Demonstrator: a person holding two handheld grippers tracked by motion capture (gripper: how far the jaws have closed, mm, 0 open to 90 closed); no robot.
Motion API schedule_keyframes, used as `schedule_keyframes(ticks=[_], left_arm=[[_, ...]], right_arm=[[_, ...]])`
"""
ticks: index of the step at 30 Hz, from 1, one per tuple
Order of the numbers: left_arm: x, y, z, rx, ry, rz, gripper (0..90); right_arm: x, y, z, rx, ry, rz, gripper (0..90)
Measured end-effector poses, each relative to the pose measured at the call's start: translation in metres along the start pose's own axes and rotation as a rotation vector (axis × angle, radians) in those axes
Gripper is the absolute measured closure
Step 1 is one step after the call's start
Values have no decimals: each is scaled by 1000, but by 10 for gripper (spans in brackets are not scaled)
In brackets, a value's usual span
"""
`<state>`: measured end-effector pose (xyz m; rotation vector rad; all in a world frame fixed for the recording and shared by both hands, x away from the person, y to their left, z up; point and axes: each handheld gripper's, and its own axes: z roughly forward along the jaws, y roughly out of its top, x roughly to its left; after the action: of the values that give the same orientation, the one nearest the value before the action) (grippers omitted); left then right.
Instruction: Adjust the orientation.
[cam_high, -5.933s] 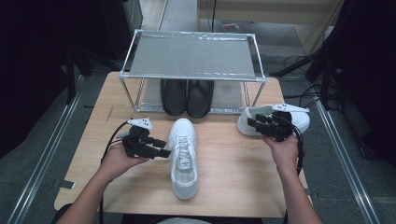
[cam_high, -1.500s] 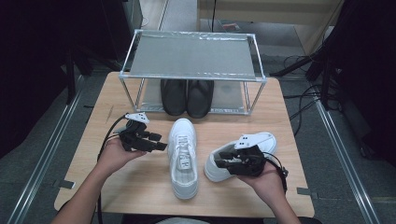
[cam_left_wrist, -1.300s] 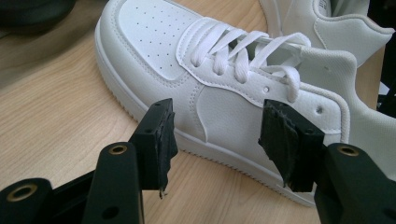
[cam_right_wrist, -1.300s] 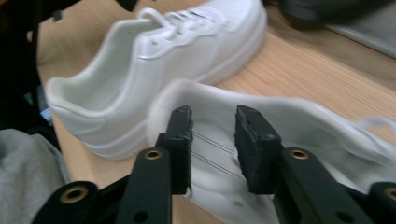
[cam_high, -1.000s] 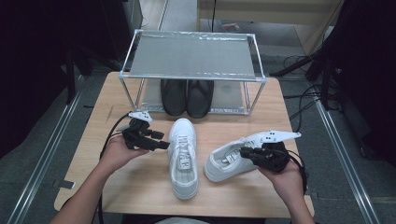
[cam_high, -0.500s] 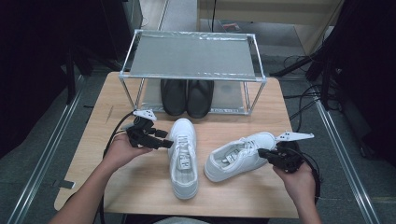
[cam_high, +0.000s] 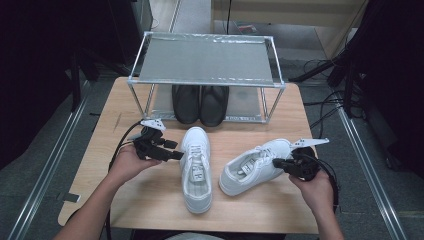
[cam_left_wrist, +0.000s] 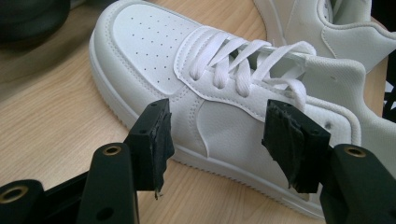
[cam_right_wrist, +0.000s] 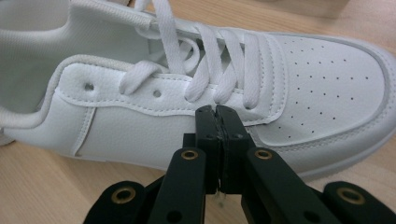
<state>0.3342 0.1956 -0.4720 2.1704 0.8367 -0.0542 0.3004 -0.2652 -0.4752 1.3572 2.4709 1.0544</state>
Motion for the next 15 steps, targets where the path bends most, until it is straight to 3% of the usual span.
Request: schedule_keyframes(ticks=[8,15], left_arm=[[0,-8,-5,-3,15,-20,419],[-5,-15,-12,-19,25,-4,417]], right_arm=[[-4,11,10,-4,10,-5,900],[-7,22,20,-9,25,-18,900]])
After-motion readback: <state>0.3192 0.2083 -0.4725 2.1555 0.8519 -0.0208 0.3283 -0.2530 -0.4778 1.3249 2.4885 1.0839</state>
